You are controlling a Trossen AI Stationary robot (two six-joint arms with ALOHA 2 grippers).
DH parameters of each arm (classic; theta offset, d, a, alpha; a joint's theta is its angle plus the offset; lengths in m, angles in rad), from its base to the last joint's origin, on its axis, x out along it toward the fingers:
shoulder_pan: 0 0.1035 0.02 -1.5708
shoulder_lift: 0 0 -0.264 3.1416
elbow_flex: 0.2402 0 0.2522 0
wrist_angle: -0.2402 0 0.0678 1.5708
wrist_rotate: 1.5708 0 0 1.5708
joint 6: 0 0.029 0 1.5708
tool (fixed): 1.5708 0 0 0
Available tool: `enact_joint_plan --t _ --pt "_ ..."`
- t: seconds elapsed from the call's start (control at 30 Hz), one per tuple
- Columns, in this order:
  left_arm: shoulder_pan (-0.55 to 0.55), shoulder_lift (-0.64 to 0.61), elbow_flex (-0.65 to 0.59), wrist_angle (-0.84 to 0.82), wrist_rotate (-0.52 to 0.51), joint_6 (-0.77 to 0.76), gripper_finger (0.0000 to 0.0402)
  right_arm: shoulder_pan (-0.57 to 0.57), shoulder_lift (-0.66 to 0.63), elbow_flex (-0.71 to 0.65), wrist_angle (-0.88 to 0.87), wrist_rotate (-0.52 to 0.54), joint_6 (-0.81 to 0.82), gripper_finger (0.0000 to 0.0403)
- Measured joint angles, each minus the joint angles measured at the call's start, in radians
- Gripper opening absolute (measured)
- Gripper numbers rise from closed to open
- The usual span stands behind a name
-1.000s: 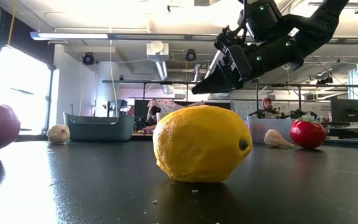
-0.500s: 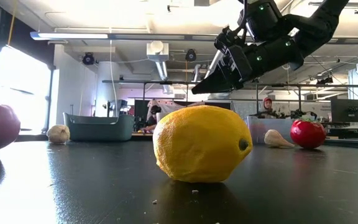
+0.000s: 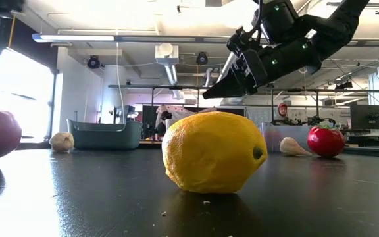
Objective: Sort produce into baskets
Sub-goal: Put the red tomato into the transparent bin
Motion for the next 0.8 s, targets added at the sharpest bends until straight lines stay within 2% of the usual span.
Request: enact_joint_plan --t 0.13,0.33,0.47,0.8 --pt "0.104 -0.122 -0.123 0.155 -0.036 0.076 0.0198 -0.024 0.0 0.0 0.012 -0.016 -0.015 0.0" --pt "0.331 -0.25 -0.3 0.436 -0.012 0.284 0.0198 -0.098 0.0 0.0 0.021 -0.099 -0.021 0.0" --pt "0.492 -0.275 -0.349 0.631 0.062 0.419 0.0197 -0.142 0.0 0.0 0.029 -0.14 -0.026 0.0" --pt "0.912 -0.229 -0.404 1.04 0.371 0.683 0.0196 -0.226 0.0 0.013 0.025 -0.165 -0.057 0.0"
